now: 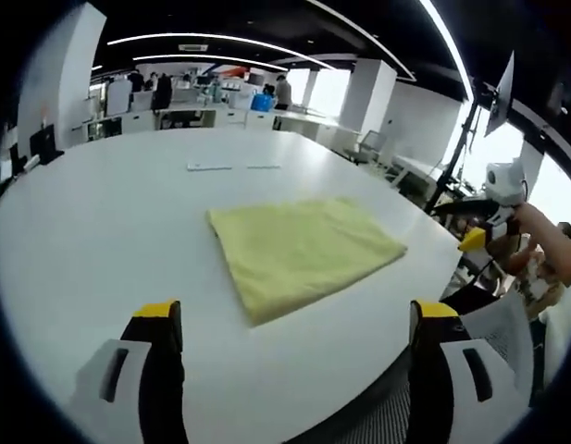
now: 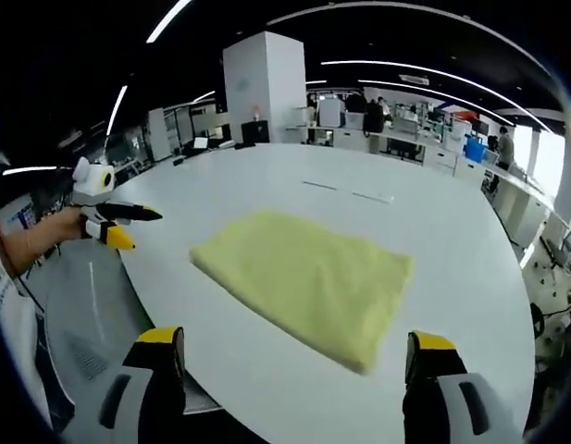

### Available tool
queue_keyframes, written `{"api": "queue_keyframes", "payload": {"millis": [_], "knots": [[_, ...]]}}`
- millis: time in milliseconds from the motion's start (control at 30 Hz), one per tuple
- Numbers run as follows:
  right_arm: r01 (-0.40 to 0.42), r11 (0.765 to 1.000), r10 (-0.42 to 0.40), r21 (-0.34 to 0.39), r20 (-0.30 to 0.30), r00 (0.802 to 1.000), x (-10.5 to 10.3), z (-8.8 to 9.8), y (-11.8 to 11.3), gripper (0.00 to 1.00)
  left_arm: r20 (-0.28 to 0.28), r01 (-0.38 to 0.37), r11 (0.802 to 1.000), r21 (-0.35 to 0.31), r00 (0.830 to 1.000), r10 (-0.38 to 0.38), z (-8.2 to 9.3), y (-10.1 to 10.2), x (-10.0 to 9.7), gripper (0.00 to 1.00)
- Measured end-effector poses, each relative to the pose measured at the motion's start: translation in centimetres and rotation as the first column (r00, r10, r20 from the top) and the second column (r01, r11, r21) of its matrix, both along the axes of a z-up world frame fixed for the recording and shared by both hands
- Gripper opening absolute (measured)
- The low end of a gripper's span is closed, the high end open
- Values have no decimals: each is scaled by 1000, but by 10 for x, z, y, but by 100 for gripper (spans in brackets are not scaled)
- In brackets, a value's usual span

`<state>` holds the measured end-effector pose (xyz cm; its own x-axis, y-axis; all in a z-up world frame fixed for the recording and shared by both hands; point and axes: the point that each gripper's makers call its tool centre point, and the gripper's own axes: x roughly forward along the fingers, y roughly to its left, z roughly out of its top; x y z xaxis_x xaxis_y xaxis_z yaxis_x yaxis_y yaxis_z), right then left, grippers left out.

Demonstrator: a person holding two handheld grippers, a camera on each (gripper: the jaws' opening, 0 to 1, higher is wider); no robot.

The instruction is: Fold the garment on the visible template until the final outline fits inside the template.

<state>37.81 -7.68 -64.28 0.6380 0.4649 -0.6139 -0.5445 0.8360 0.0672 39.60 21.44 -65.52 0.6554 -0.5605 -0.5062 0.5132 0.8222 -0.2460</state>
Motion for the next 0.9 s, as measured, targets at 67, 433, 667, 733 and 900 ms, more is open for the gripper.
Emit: {"api": "queue_keyframes", "payload": {"millis": [67,433,667,733,900], "knots": [[9,1000,-9,4,6,1000,1,2,-1,99,14,-13,1000,2,1000,13,2,4,3,99],[27,999,-27,-20,8,1000,5,0,-6,98,13,15,997,77,1000,-16,-3,8,-4,99],[26,999,-26,-37,-4,1000,5,-5,-6,98,19,24,995,92,999,-26,0,10,-8,98],[26,999,-26,-38,-5,1000,5,-5,-6,97,23,9,995,99,1000,-11,1,15,-7,98],[24,999,-24,-32,-9,1000,5,-7,-5,97,16,4,996,95,1000,-6,1,17,-8,97]]}}
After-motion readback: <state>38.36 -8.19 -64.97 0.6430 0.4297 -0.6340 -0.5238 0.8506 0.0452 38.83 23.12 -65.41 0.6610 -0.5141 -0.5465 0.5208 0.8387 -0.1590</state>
